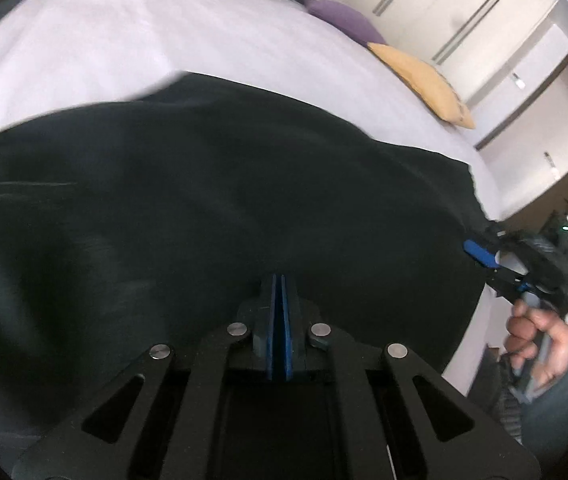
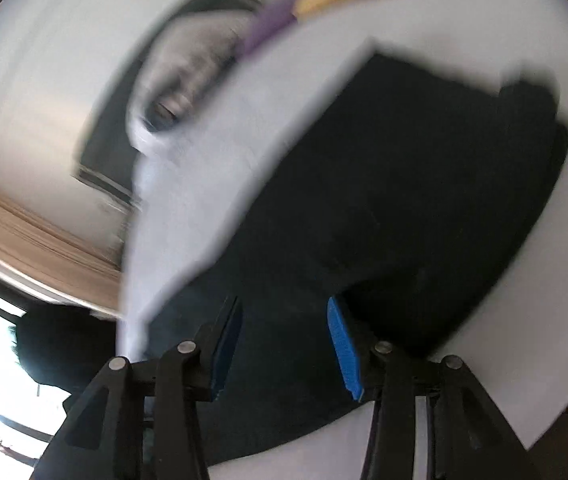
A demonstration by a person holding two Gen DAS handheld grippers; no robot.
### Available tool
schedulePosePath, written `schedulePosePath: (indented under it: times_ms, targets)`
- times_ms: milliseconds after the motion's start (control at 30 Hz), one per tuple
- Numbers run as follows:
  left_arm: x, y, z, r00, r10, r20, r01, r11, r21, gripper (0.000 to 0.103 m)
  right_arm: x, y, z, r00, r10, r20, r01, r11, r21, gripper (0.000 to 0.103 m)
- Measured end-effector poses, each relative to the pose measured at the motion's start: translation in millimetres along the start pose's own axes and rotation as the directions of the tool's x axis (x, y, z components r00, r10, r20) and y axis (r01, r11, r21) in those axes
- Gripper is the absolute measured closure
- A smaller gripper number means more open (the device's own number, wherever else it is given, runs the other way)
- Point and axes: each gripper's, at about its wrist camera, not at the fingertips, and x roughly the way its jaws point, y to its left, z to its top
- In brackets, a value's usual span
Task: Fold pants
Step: 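Fold the leg end over with the right tool while the left tool releases the jeans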
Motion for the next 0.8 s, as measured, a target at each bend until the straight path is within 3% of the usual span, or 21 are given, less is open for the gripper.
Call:
schedulePosePath:
  times_ms: [67, 133, 167, 300, 400, 533, 567, 600, 667, 700, 800]
  targets:
    - [-20.6, 31.1, -7.8, 1.0, 0.005, 0.023, -0.003, 0.998, -0.063, 0.101, 5.3, -3.9, -7.3, 0.998, -0.051, 0.036, 0.051, 0.999, -0.013, 0.1]
    - [-44.0, 61.4, -16.6, 0.998, -0.01, 0.056, 0.017, 0.993, -0.114, 0.1, 8.5, -13.1, -5.4, 0.999, -0.031, 0.028, 0.03, 0.999, 0.019, 0.103]
    - [-53.2, 73.7, -20.6, 0.997, 0.022, 0.072, -0.013, 0.992, -0.125, 0.1, 2.2, -20.9, -6.8, 1.0, -0.006, 0.021, 0.005, 1.0, 0.029, 0.103]
    - [-78.4, 112.0, -29.7, 0.99, -0.066, 0.126, 0.082, 0.988, -0.129, 0.1, -24.6, -33.2, -16.3, 0.999, -0.004, 0.042, 0.003, 1.0, 0.022, 0.103]
    - [-96.8, 123.2, -34.4, 0.986, 0.089, 0.141, -0.077, 0.993, -0.092, 0.1, -51.2, -35.8, -19.4, 0.998, -0.002, 0.058, -0.001, 0.999, 0.041, 0.103]
    - [-124.3, 142.9, -39.7, 0.97, 0.169, 0.172, -0.146, 0.979, -0.142, 0.1, -99.0, -55.6, -38.3, 0.998, -0.02, 0.066, 0.017, 0.999, 0.046, 0.103]
    - [-126.2, 131.8, -38.1, 0.965, 0.167, 0.201, -0.142, 0.981, -0.134, 0.1, -99.7, -51.6, -38.9, 0.997, -0.027, 0.067, 0.025, 0.999, 0.038, 0.098]
    - [-129.3, 120.8, -26.5, 0.959, 0.154, 0.239, -0.128, 0.984, -0.121, 0.1, -99.8, -46.4, -40.1, 0.997, -0.025, 0.073, 0.023, 0.999, 0.025, 0.082]
    - [-122.6, 103.6, -1.3, 0.954, 0.115, 0.276, -0.091, 0.991, -0.099, 0.1, -97.7, -37.0, -43.9, 0.996, 0.002, 0.084, -0.001, 1.0, -0.01, 0.063]
    - [-113.5, 95.5, 11.9, 0.955, 0.099, 0.28, -0.078, 0.993, -0.086, 0.1, -95.6, -29.8, -45.7, 0.996, -0.011, 0.091, 0.014, 0.999, -0.038, 0.056]
    - [-59.2, 91.3, 55.4, 0.974, 0.125, 0.187, -0.115, 0.991, -0.067, 0.1, -93.9, -19.8, -47.1, 0.995, -0.028, 0.093, 0.035, 0.996, -0.078, 0.053]
